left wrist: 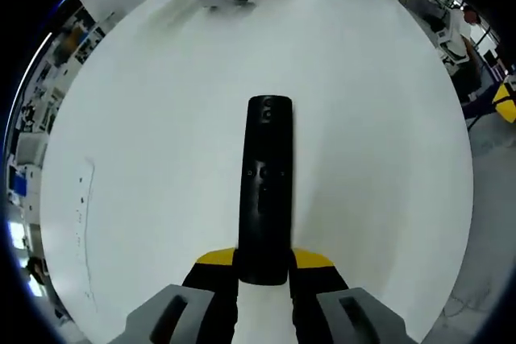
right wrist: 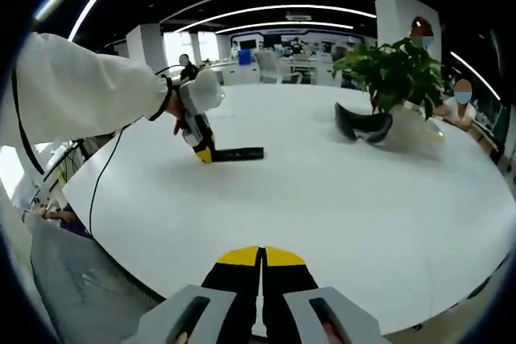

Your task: Press the specified remote control buttons in sequence, fully releasing each button before pressing the next.

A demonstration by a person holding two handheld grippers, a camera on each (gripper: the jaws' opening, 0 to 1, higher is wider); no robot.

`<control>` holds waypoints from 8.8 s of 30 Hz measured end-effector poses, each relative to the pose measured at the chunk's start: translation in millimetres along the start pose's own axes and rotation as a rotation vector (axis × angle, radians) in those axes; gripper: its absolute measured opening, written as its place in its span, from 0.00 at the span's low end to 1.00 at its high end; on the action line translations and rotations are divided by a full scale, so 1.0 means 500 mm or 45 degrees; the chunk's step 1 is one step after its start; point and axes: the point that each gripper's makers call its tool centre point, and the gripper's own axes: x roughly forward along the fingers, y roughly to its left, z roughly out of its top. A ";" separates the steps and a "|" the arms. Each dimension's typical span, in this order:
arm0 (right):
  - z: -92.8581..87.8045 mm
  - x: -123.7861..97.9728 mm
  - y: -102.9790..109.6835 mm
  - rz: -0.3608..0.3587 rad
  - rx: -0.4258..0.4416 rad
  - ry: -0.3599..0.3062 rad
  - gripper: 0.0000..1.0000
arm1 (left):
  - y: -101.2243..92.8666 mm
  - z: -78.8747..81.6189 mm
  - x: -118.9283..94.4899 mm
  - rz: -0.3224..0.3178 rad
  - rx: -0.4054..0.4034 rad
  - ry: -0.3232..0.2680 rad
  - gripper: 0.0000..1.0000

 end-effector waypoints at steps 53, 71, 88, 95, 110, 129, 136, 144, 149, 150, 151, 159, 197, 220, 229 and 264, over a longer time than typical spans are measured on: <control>-0.003 0.004 0.025 0.043 -0.123 0.015 0.00 | -0.248 -0.053 -0.018 -0.013 0.061 0.093 0.23; -0.006 0.005 0.030 0.053 -0.142 0.024 0.00 | -0.326 -0.073 -0.024 -0.021 0.050 0.032 0.23; -0.009 0.006 0.036 0.065 -0.165 0.039 0.00 | -0.399 -0.088 -0.030 -0.024 0.013 -0.024 0.23; -0.008 0.006 0.036 0.068 -0.162 0.036 0.00 | -0.428 -0.092 -0.033 -0.022 0.012 -0.028 0.23; -0.007 0.005 0.037 0.069 -0.164 0.029 0.00 | -0.476 -0.098 -0.036 -0.018 -0.019 -0.063 0.23; -0.011 0.028 0.072 0.214 -0.093 0.144 0.00 | -0.502 -0.101 -0.042 -0.013 -0.074 -0.203 0.23; -0.018 0.084 0.108 0.273 -0.124 0.318 0.00 | -0.502 -0.101 -0.042 -0.017 -0.076 -0.289 0.23; -0.077 0.126 0.113 0.290 0.091 0.566 0.00 | -0.505 -0.099 -0.043 -0.010 -0.079 -0.345 0.23; -0.095 0.139 0.099 0.252 0.112 0.600 0.00 | -0.505 -0.099 -0.043 -0.011 -0.076 -0.388 0.23; -0.097 0.139 0.100 0.254 0.116 0.600 0.00 | -0.505 -0.098 -0.043 -0.009 -0.077 -0.393 0.23; -0.099 0.141 0.101 0.257 0.121 0.599 0.00 | -0.506 -0.099 -0.043 -0.008 -0.077 -0.403 0.23; -0.112 0.155 0.118 0.299 0.084 0.592 0.00 | -0.510 -0.097 -0.044 -0.003 -0.094 -0.450 0.23; -0.113 0.150 0.106 0.345 0.286 0.570 0.00 | -0.523 -0.090 -0.048 0.020 -0.160 -0.757 0.24; -0.119 0.146 0.134 0.411 0.244 0.608 0.00 | -0.523 -0.087 -0.048 0.022 -0.158 -0.769 0.24; -0.119 0.145 0.131 0.398 0.233 0.600 0.00 | -0.523 -0.087 -0.049 0.022 -0.159 -0.770 0.24; -0.121 0.144 0.128 0.405 0.281 0.603 0.00 | -0.523 -0.089 -0.049 0.023 -0.157 -0.764 0.25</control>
